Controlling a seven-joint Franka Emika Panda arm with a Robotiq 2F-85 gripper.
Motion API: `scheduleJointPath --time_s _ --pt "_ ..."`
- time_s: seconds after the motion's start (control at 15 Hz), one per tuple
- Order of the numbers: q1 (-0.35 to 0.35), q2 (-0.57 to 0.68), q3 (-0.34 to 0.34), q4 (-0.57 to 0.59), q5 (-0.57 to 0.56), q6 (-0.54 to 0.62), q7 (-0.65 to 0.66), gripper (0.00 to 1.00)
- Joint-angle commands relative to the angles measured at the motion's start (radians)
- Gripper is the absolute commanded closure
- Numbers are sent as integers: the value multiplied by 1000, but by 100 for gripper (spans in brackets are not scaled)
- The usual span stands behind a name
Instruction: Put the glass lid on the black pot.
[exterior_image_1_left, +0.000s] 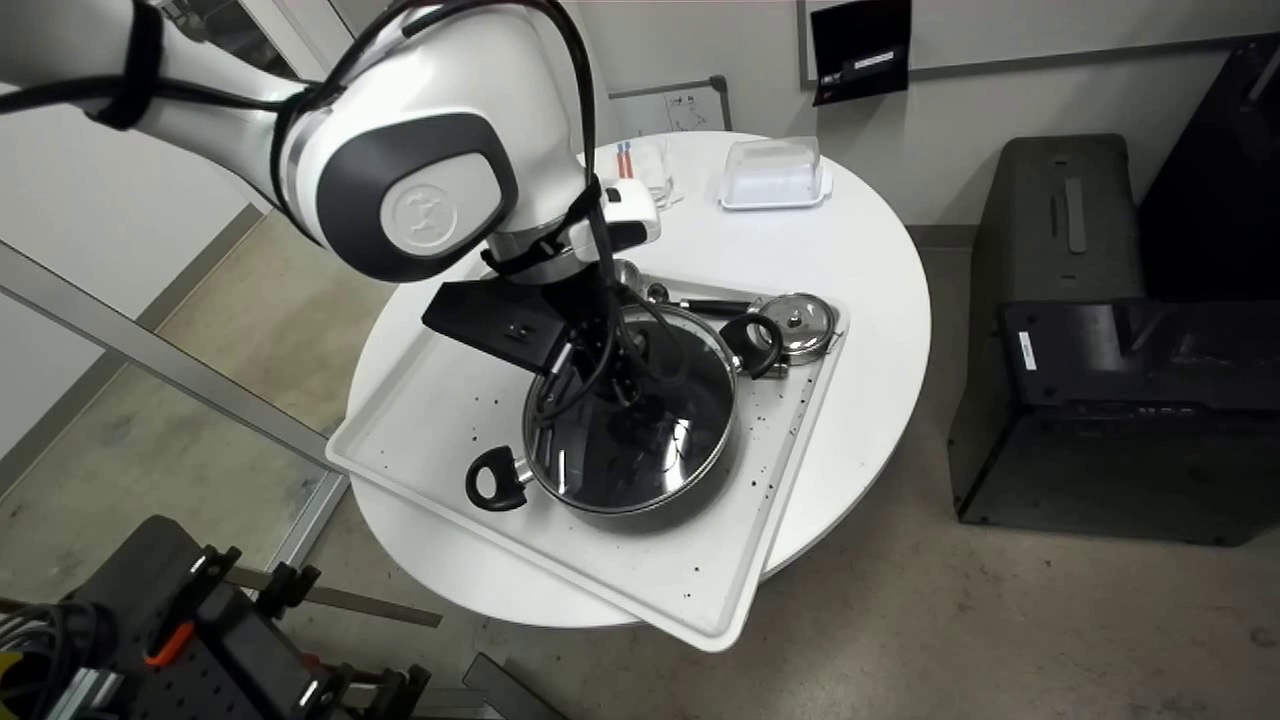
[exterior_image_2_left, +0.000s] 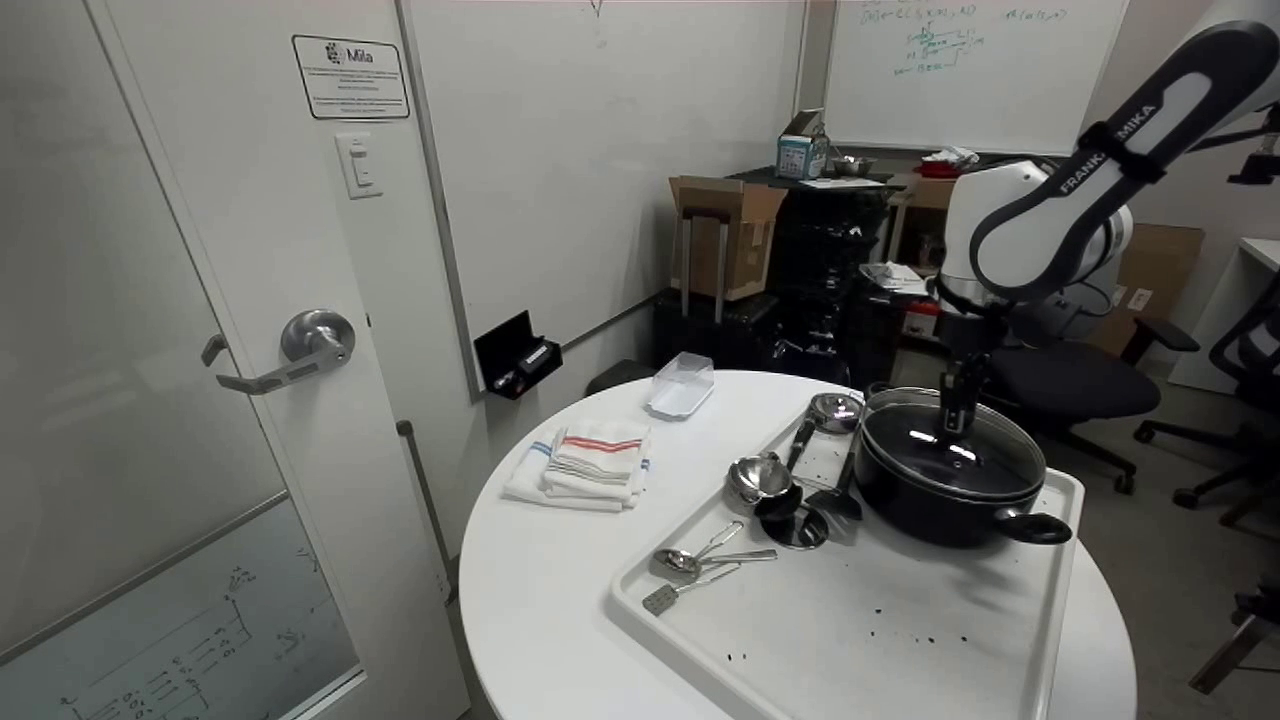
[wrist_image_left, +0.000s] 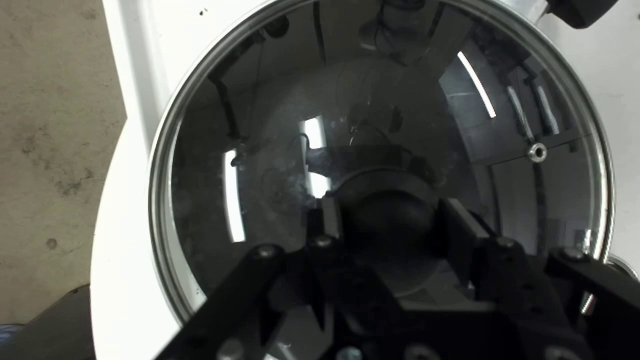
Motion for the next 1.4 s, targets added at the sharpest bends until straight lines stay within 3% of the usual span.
scheduleJointPath --time_s 0.0,1.07,1.13,1.2,1.33 --pt "1 -3 1 18 19 -33 15 75" --pt "0 9 11 21 29 -49 19 72" --pt "0 9 11 21 31 -50 19 36" --pt "-1 9 12 22 33 -52 20 23" --pt "-1 8 13 24 40 -57 20 11"
